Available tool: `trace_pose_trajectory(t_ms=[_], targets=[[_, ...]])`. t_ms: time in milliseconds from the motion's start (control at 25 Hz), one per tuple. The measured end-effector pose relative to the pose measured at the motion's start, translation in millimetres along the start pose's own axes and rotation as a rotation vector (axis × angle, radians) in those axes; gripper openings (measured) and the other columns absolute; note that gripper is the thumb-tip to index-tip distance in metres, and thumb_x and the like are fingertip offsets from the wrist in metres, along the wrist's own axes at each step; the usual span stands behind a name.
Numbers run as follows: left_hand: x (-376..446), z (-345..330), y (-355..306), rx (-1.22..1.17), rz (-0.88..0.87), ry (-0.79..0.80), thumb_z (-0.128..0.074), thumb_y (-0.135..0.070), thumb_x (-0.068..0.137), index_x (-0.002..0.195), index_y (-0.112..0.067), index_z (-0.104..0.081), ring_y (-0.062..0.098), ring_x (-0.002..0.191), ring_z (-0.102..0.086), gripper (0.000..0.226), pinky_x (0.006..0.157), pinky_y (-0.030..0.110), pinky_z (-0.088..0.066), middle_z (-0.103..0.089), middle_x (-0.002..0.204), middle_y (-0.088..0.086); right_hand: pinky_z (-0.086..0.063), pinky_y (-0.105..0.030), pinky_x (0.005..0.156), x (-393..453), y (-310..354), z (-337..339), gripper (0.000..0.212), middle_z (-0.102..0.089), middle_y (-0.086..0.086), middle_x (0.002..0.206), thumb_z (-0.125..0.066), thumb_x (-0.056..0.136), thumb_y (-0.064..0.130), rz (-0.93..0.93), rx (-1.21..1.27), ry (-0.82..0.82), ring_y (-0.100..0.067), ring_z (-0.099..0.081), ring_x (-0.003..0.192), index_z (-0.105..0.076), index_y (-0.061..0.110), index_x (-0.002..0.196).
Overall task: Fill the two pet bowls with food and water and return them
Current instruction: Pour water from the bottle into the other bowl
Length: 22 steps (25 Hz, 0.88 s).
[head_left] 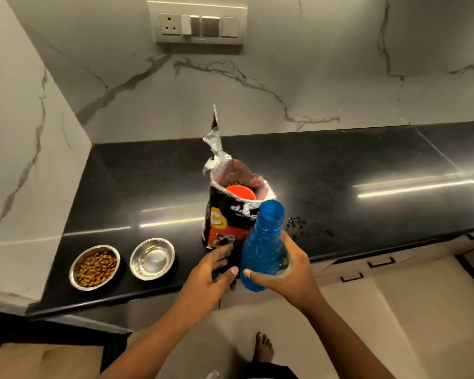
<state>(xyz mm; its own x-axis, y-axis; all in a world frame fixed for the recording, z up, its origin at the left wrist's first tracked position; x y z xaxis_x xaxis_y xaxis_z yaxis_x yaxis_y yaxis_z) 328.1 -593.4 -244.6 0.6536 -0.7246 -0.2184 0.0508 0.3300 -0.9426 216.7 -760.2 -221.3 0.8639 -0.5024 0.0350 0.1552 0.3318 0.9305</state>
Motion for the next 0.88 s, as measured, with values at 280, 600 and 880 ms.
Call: trace_pose_trajectory(t_ms=[280,600,880], targets=[[-36,96,61,-0.093,0.16,-0.168,-0.066,-0.03,0.089,0.128,-0.026,-0.058,0.011,0.112,-0.063,0.04,0.101,0.043,-0.05,-0.066,0.12,-0.003,-0.05,-0.028,0.101,-3,28,-83,0.094,-0.059,0.021,0.13,-0.086,0.058,0.057,0.043,-0.449,0.214,0.0,-0.057,0.117,-0.045,0.044,0.141],[-38,132,129,-0.204,0.456,-0.398,-0.059,-0.024,0.094,0.124,-0.013,-0.054,0.021,0.087,-0.07,0.032,0.074,0.036,-0.054,-0.068,0.113,0.013,-0.051,-0.036,0.096,22,-11,-112,0.101,-0.066,0.009,0.125,-0.075,0.053,0.068,-0.057,-0.92,0.46,-0.016,-0.061,0.113,-0.04,0.044,0.145],[-10,125,142,-0.282,0.489,-0.502,-0.059,-0.022,0.095,0.132,-0.007,-0.044,0.028,0.072,-0.07,0.043,0.059,0.034,-0.057,-0.069,0.098,0.019,-0.051,-0.037,0.093,38,-13,-113,0.098,-0.067,0.005,0.126,-0.08,0.055,0.065,-0.031,-1.05,0.585,-0.021,-0.063,0.113,-0.047,0.037,0.143]])
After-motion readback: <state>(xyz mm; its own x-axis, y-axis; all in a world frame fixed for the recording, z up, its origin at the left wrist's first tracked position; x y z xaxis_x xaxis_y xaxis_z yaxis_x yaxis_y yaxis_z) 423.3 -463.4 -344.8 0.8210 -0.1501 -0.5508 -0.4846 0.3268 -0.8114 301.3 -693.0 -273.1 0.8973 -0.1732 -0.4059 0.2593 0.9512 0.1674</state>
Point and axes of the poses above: each hand's wrist, its own x-axis towards the middle knuckle, its own z-axis out of the back of the hand, y = z × x, the point moved 3 cm from there along x, towards the middle knuckle
